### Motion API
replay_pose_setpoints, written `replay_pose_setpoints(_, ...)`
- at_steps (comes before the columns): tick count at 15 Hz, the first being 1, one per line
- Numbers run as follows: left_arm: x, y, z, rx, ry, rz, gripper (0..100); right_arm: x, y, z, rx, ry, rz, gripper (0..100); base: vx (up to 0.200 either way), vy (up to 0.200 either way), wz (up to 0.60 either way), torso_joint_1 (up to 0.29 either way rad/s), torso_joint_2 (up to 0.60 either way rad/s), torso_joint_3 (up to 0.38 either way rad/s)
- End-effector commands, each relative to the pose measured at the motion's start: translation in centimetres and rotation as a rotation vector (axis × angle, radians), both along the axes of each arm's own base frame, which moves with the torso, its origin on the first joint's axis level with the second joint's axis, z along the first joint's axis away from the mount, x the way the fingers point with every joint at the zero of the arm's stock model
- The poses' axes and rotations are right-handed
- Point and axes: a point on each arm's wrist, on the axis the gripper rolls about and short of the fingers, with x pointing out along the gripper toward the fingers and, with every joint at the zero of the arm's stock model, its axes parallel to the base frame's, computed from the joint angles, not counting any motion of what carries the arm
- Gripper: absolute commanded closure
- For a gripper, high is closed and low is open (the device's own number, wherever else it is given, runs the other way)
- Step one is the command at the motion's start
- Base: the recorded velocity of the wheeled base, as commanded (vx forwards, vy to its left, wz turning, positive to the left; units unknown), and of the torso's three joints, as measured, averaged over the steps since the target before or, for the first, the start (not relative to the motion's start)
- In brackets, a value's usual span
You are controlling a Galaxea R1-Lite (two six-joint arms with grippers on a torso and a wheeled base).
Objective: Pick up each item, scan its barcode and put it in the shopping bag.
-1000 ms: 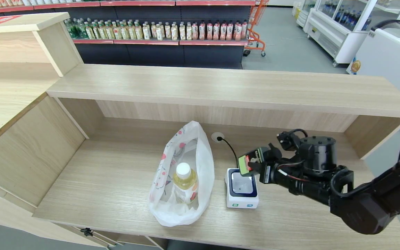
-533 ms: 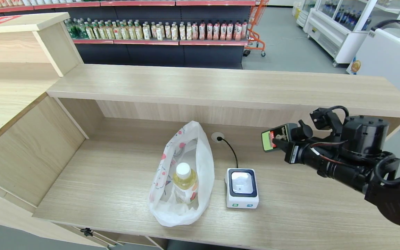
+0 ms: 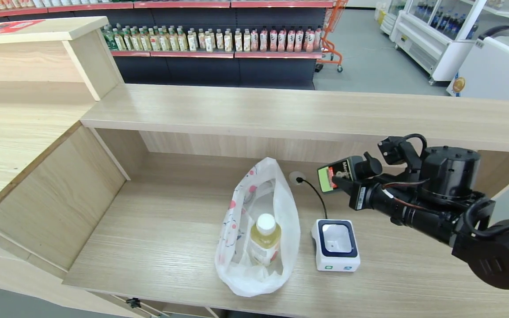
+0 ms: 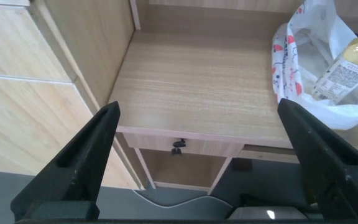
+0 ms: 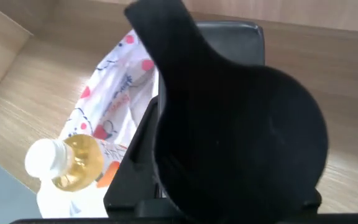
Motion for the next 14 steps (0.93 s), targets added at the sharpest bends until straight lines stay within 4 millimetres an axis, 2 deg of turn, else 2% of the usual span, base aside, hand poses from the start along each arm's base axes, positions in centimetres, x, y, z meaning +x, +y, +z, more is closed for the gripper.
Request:
replay_pose_setpoints(1,0.0,0.0,0.0,0.0,-0.001,0.0,0,2.4,1.4,-1.2,-0.011,0.015,0.027,100,0.0,0.2,0.0,0.007,0.01,-0.002)
replay_pose_setpoints(4,0.0,0.0,0.0,0.003,-0.001,0.002,0,5.2,3.0,-2.9,-0.043,0.018,0.041,100,0.0,0.2,0.0,0.002,0.0,0.002)
replay_pose_setpoints(5,0.0,0.0,0.0,0.001,-0.001,0.0,0,5.7,3.3,-4.0,-0.053,0.036,0.043,100,0.0,0.0,0.0,0.0,0.0,0.0)
replay_pose_setpoints(7,0.0,0.0,0.0,0.0,0.001,0.002,0,5.9,3.7,-6.4,-0.081,0.079,0.049,100,0.0,0.0,0.0,0.0,0.0,0.0)
replay_pose_setpoints(9,0.0,0.0,0.0,0.0,0.001,0.0,0,6.1,3.9,-7.8,-0.076,0.066,0.05,100,0.0,0.0,0.0,0.0,0.0,0.0)
replay_pose_setpoints(14,0.0,0.0,0.0,0.0,0.001,0.0,0,6.3,4.1,-9.2,-0.077,0.083,0.057,100,0.0,0.0,0.0,0.0,0.0,0.0)
